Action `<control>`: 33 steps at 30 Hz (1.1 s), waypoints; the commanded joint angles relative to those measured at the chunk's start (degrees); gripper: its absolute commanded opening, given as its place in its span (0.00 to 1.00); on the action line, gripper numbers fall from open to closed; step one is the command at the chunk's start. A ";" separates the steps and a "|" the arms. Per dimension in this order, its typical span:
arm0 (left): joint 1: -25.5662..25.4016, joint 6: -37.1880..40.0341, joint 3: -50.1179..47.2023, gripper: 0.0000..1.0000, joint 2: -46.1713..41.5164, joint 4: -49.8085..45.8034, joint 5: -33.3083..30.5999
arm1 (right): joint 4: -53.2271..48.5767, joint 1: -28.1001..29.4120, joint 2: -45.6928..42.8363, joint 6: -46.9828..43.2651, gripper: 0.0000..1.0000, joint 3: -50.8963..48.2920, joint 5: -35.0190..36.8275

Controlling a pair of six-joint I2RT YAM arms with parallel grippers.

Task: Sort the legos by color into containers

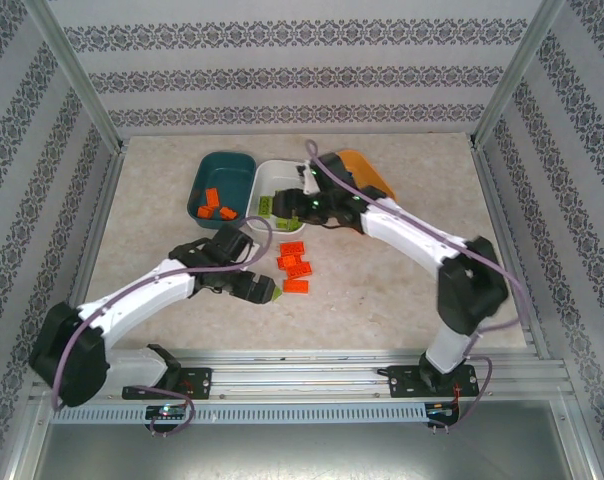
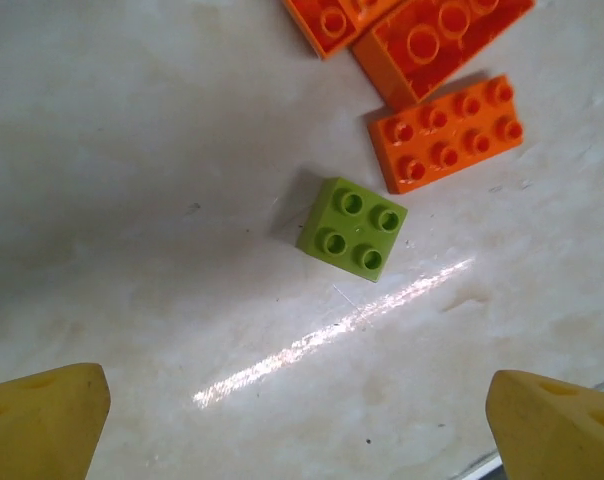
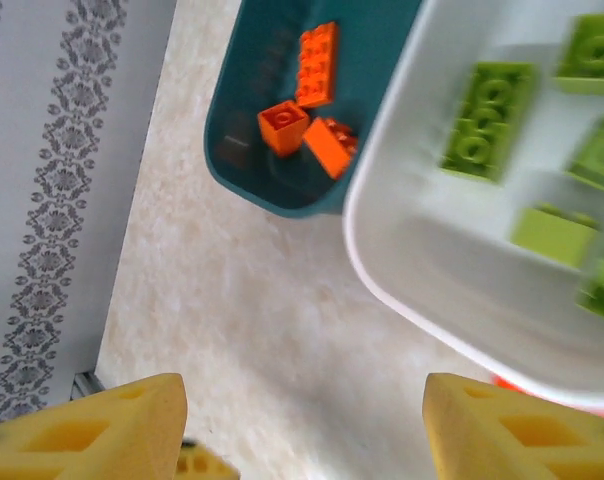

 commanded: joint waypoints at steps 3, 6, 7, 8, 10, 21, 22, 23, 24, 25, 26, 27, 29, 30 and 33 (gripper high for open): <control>-3.77 6.19 1.02 0.95 5.56 6.38 -1.33 | -3.09 0.57 -11.02 -1.89 0.64 -15.78 4.17; -4.86 7.66 1.87 0.92 9.33 7.33 -2.31 | -5.56 0.82 -16.12 -0.98 0.64 -21.60 5.20; -4.83 7.59 2.11 0.91 10.32 7.61 -2.65 | -6.86 0.91 -17.11 -0.94 0.64 -22.50 5.72; -4.87 7.83 2.63 0.90 11.35 7.76 -2.53 | -7.90 1.01 -18.03 -1.03 0.64 -23.48 6.40; -5.04 8.43 3.18 0.88 12.74 9.03 -1.46 | -9.15 1.11 -20.48 -1.17 0.64 -26.11 7.75; -5.05 10.98 7.73 0.78 21.15 8.66 -1.18 | -9.82 0.53 -25.59 0.15 0.64 -30.52 9.29; -5.05 10.93 8.05 0.76 21.83 8.33 -0.88 | -9.92 0.49 -25.44 0.06 0.64 -30.36 9.34; -5.05 10.77 8.29 0.73 22.44 7.95 -0.56 | -9.92 0.51 -25.42 0.02 0.64 -30.19 9.45; -5.05 10.47 8.46 0.71 22.90 7.65 -0.43 | -10.00 0.42 -25.37 0.02 0.64 -30.08 9.53; -5.05 10.18 8.42 0.70 23.06 7.41 -0.33 | -9.99 0.42 -25.41 0.02 0.64 -30.05 9.63; -5.05 9.88 8.44 0.69 23.15 7.19 -0.27 | -9.93 0.40 -25.33 -0.02 0.64 -29.99 9.49; -5.05 9.63 8.31 0.69 23.06 6.91 -0.05 | -9.92 0.33 -25.16 -0.07 0.64 -29.99 9.49; -5.05 9.24 8.22 0.69 22.72 6.42 0.19 | -9.74 0.39 -24.68 0.02 0.64 -29.99 9.39; -5.05 9.06 7.98 0.69 22.43 6.26 0.18 | -9.62 0.33 -24.38 0.15 0.64 -29.99 9.26; -5.05 8.81 7.86 0.66 21.92 6.14 0.58 | -9.39 0.69 -23.19 0.71 0.64 -29.82 9.23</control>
